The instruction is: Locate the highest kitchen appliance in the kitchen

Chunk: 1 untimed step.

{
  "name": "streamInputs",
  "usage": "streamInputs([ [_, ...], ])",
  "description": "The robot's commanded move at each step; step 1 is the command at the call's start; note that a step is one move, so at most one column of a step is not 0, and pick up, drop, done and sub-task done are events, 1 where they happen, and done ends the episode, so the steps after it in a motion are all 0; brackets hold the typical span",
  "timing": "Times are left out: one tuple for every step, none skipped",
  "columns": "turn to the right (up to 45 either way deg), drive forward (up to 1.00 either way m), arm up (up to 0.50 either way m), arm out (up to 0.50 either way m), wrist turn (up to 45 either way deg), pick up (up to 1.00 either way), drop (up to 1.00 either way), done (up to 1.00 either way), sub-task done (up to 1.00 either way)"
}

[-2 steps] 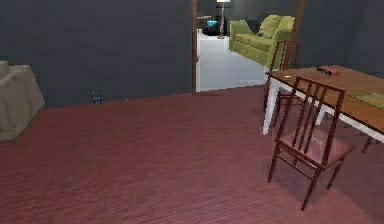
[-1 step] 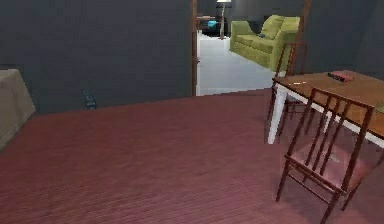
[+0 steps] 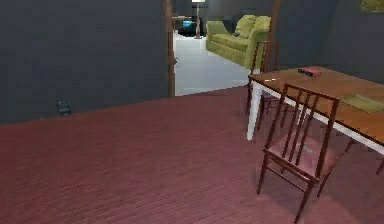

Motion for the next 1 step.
streamInputs([
  [0.0,1.0,0.0,0.0,0.0,0.0,0.0,0.0,0.0],
])
